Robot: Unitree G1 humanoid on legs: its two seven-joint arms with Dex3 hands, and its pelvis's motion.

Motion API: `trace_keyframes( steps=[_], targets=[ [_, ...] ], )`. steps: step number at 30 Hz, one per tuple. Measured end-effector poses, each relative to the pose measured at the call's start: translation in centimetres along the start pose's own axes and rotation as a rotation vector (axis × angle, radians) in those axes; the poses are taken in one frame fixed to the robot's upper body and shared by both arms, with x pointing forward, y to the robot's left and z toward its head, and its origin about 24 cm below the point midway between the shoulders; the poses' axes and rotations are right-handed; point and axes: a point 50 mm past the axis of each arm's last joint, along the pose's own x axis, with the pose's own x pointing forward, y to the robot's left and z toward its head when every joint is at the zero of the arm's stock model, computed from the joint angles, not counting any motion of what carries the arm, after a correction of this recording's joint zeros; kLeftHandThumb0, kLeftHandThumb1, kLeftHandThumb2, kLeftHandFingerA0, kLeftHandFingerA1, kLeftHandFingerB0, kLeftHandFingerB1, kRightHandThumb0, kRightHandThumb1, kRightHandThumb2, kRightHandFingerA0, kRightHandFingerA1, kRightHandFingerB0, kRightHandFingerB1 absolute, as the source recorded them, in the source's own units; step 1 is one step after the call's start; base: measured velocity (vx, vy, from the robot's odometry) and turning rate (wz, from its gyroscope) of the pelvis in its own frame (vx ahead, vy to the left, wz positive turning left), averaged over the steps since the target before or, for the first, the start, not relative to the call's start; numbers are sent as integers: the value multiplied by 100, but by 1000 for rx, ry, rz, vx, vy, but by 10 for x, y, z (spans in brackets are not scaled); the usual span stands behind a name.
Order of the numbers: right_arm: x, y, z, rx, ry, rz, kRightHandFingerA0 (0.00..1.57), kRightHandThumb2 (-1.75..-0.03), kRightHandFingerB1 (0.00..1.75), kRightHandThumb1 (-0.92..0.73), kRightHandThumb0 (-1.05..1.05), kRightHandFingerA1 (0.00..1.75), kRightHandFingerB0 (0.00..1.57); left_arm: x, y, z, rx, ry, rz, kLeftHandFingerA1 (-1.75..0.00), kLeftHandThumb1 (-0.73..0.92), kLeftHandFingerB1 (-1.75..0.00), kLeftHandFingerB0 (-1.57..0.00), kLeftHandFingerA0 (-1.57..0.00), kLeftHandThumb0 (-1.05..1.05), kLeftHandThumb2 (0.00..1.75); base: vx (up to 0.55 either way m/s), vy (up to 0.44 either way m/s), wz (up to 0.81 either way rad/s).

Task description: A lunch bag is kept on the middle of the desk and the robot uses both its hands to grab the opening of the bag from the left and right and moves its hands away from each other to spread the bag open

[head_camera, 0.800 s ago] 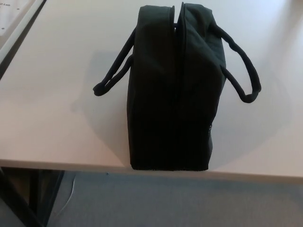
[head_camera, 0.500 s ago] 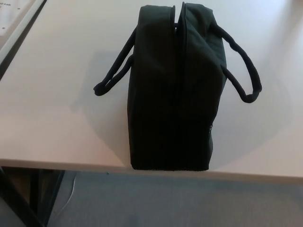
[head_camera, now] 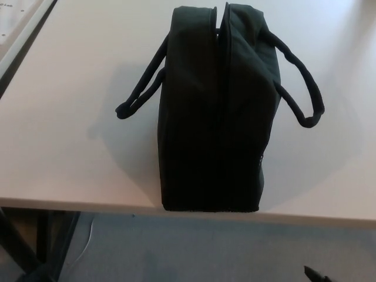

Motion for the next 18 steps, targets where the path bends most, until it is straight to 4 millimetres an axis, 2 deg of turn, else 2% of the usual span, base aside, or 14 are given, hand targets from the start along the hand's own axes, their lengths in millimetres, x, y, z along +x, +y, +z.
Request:
trace_keyframes(
  steps=[1, 2, 3, 4, 5, 6, 7, 8, 10, 11, 12, 14, 17, 18],
  targets=[
    [-1, -3, 2, 0, -12, -19, 48, -55, 21, -46, -26, 40, 9, 1, 4, 1, 4, -11, 21, -42, 48, -32, -30, -63, -15, 54, 0, 0, 0],
    [-2, -11, 5, -6, -38, -66, 48, -55, 21, -46, -26, 40, 9, 3, 14, 4, 15, -42, 73, -42, 48, -32, -30, -63, -15, 54, 0, 0, 0],
    [-3, -17, 8, -10, -59, -103, 55, -54, 27, -47, -23, 41, 13, 5, 21, 7, 23, -68, 110, -41, 46, -33, -31, -57, -12, 53, 0, 0, 0],
    [-3, -23, 10, -14, -76, -136, 59, -82, 44, -33, -18, 66, 0, 7, 28, 10, 31, -91, 139, -41, 45, -33, -31, -56, -10, 53, 0, 0, 0],
    [-3, -34, 13, -25, -105, -185, 59, -82, 44, -33, -18, 66, 0, 10, 38, 15, 43, -130, 184, -41, 45, -33, -31, -56, -10, 53, 0, 0, 0],
    [-3, -39, 14, -30, -117, -203, 71, -56, 27, -47, -31, 43, 12, 11, 42, 17, 49, -145, 200, -41, 43, -33, -31, -51, -11, 52, 0, 0, 0],
    [-2, -49, 17, -45, -143, -242, 44, -53, 28, -45, -26, 37, 14, 13, 51, 22, 61, -179, 233, -60, 28, -49, -16, -41, -8, 79, 0, 0, 0],
    [-1, -59, 20, -61, -171, -282, 44, -53, 28, -45, -26, 37, 14, 16, 60, 28, 74, -216, 267, -60, 28, -49, -16, -41, -8, 79, 0, 0, 0],
    [3, -86, 28, -108, -244, -373, 31, -54, 27, -45, -25, 35, 14, 23, 80, 41, 109, -310, 341, -55, 31, -48, -10, -27, -12, 81, 0, 0, 0],
    [7, -102, 32, -140, -288, -426, 31, -54, 27, -45, -25, 35, 14, 29, 93, 50, 134, -370, 378, -55, 31, -48, -10, -27, -12, 81, 0, 0, 0],
    [10, -118, 37, -173, -333, -474, 29, -55, 27, -47, -25, 34, 12, 35, 105, 60, 162, -428, 415, -34, 44, -30, -22, -37, -13, 53, 0, 0, 0],
    [18, -146, 49, -236, -419, -560, 33, -54, 27, -47, -22, 36, 14, 46, 127, 79, 213, -543, 479, -34, 45, -30, -21, -38, -16, 53, 0, 0, 0],
    [33, -193, 73, -340, -582, -701, 34, -54, 28, -47, -19, 38, 18, 63, 163, 118, 302, -754, 588, -33, 51, -30, -22, -37, -22, 56, 0, 0, 0],
    [37, -203, 79, -360, -621, -733, 35, -81, 48, -31, -15, 58, 11, 67, 172, 129, 322, -807, 614, -54, 37, -47, -10, -28, -16, 84, 0, 0, 0]
  ],
)
